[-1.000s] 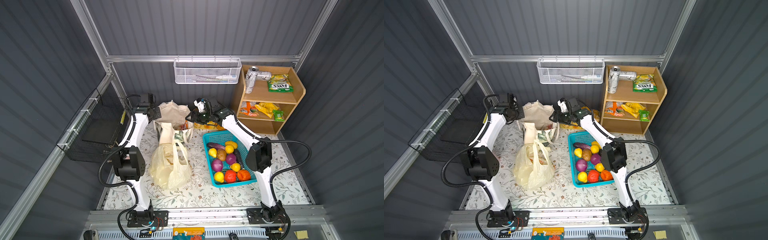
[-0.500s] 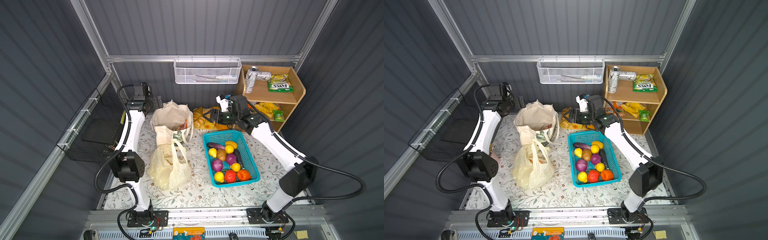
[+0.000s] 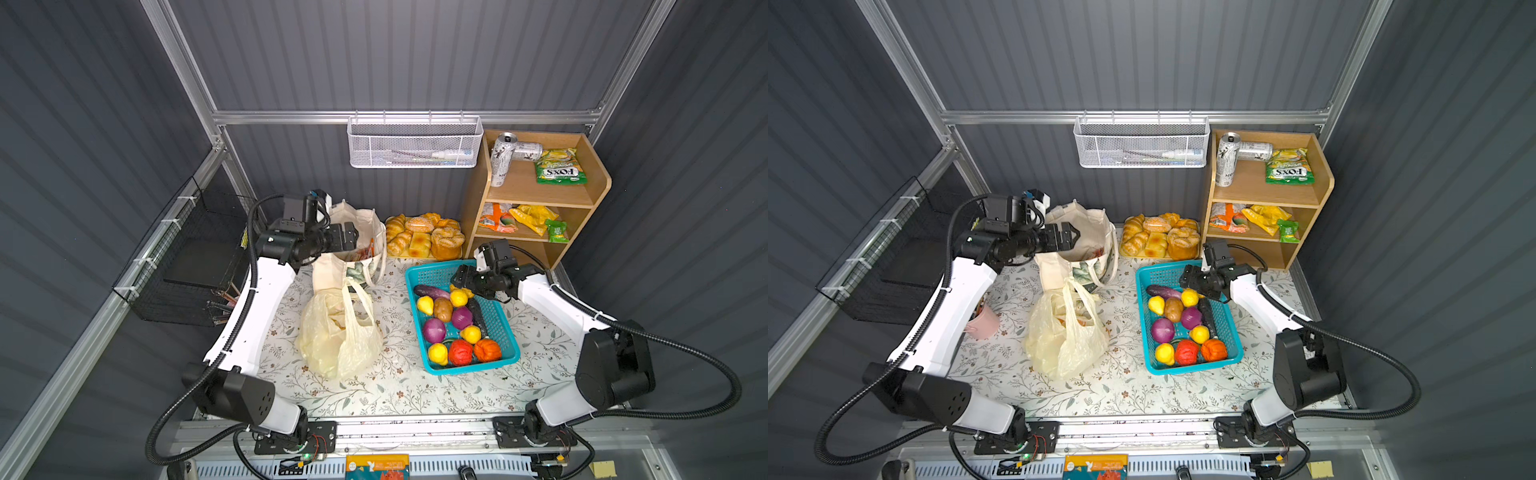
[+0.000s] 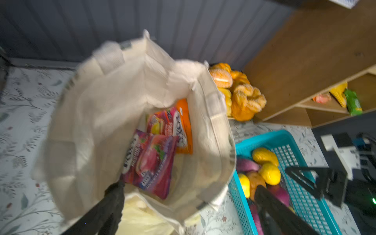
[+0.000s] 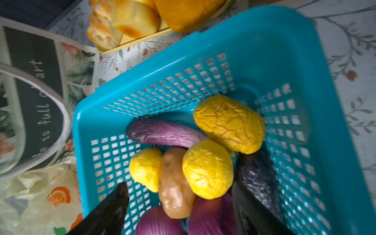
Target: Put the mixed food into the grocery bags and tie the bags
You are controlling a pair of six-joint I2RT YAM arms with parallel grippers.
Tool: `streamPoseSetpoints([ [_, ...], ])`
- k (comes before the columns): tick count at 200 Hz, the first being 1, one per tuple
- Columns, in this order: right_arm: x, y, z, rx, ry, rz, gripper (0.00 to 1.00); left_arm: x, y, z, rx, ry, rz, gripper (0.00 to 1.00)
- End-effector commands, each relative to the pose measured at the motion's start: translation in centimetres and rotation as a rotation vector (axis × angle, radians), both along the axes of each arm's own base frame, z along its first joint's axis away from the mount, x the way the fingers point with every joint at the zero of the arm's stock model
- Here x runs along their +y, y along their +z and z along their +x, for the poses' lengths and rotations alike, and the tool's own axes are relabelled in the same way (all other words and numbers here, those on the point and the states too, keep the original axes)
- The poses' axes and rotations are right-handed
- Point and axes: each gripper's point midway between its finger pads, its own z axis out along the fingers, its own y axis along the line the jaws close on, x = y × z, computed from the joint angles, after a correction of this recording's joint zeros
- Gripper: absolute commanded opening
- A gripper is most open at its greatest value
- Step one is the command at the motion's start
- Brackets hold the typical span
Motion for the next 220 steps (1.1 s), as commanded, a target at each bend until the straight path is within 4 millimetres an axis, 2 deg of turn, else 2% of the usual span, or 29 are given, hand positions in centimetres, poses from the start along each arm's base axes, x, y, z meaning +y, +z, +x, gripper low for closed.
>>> streamPoseSetpoints([
  [1,-2.4,-1.7,-0.1,0.031,-0.081,-0.057,0.81,1.2,-0.7,-3.7,0.045,0.023,-0.035,1.00],
  [26,-5.1,-2.6,-0.5,0.046,-0.161,-0.068,0.81,1.1,-1.2,-7.0,0.090,-0.032,-0.041,1.00],
  [49,-7.6,-3.3,-1.2,0.063,-0.236,-0.086,0.81,0.4,-1.7,-8.9,0.127,-0.081,-0.074,1.00],
  [79,-11.0,-3.6,-2.2,0.069,-0.339,-0.086,0.81,-0.2,-2.1,-10.0,0.153,-0.130,-0.092,1.00],
  [81,-11.2,-3.5,-2.2,0.068,-0.346,-0.086,0.81,-0.2,-3.1,-10.3,0.179,-0.132,-0.089,1.00],
  [84,-11.6,-3.5,-2.4,0.068,-0.355,-0.085,0.81,-0.3,-3.4,-10.4,0.190,-0.139,-0.090,1.00],
  [125,-15.5,-3.0,-3.0,0.064,-0.458,-0.058,0.82,-0.9,-4.4,-11.5,0.236,-0.195,-0.089,1.00],
  [141,-15.0,-2.1,-2.3,0.044,-0.420,-0.022,0.81,-0.6,-5.1,-11.3,0.243,-0.192,-0.061,1.00],
  [171,-12.0,1.5,-1.0,-0.015,-0.301,0.106,0.80,-1.3,-7.0,-11.7,0.302,-0.218,-0.070,0.98],
  [187,-10.6,3.3,-1.0,-0.052,-0.247,0.122,0.80,-1.9,-7.7,-11.7,0.315,-0.233,-0.090,0.85],
  [193,-9.4,3.8,-1.3,-0.051,-0.205,0.151,0.80,-2.1,-7.8,-11.6,0.314,-0.233,-0.098,0.79],
  [208,-7.9,4.4,-2.2,-0.054,-0.146,0.148,0.80,-2.6,-7.9,-11.4,0.312,-0.233,-0.123,0.58],
  [220,-7.3,4.1,-3.3,-0.047,-0.132,0.124,0.80,-3.2,-7.8,-11.1,0.301,-0.233,-0.148,0.39],
])
